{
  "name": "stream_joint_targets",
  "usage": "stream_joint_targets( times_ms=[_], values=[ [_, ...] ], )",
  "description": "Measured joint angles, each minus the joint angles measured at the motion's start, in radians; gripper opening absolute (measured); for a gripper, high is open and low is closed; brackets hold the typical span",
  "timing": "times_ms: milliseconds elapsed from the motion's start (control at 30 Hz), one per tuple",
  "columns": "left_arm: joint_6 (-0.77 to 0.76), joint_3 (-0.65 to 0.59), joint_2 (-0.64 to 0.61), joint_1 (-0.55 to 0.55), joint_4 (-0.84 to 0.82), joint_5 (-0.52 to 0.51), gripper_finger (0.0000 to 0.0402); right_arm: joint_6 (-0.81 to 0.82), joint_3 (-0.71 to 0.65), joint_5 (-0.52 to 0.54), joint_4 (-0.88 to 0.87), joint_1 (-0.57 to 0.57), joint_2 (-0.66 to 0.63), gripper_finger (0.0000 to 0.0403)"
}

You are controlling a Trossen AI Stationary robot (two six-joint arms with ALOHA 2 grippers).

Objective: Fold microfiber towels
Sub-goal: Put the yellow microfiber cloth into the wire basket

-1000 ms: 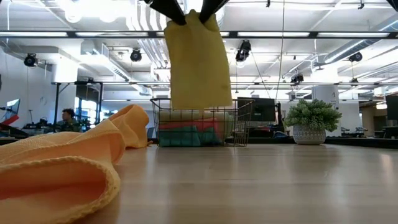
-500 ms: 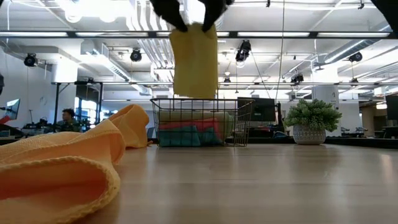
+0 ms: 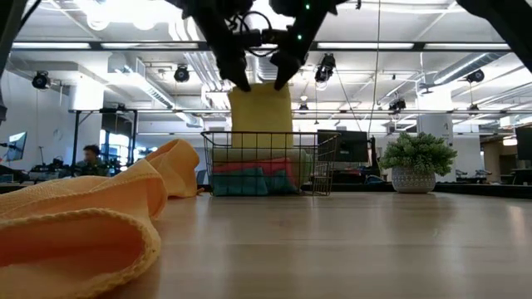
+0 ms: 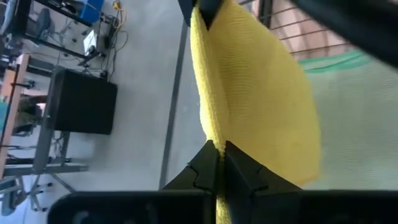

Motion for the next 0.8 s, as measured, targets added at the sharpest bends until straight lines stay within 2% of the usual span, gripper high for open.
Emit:
stream_joint_targets(
  times_ms=[233, 367, 433, 633, 800],
  values=[
    [0.079, 0.05, 0.069, 0.057, 0.073, -0.009, 0.0, -0.093, -0.048, -0.052, 0.131, -0.07, 0.005, 0.0008],
    [0.071, 0.068, 0.087, 0.062, -0.023, -0.007, 0.0, -0.071, -0.082, -0.182, 0.127, -0.088, 0.018, 0.0008],
    [0.07, 0.049, 0.087, 0.058, -0.071, 0.002, 0.0, -0.058, -0.118, -0.214, 0.123, -0.086, 0.026, 0.0008],
    [-0.058, 0.023, 0.086, 0.042, -0.219, 0.183, 0.0, -0.011, -0.214, -0.31, 0.109, -0.046, 0.028, 0.0008],
    [-0.088, -0.004, 0.084, 0.023, -0.234, 0.193, 0.0, 0.03, -0.248, -0.359, 0.097, -0.017, 0.026, 0.0008]
  ],
)
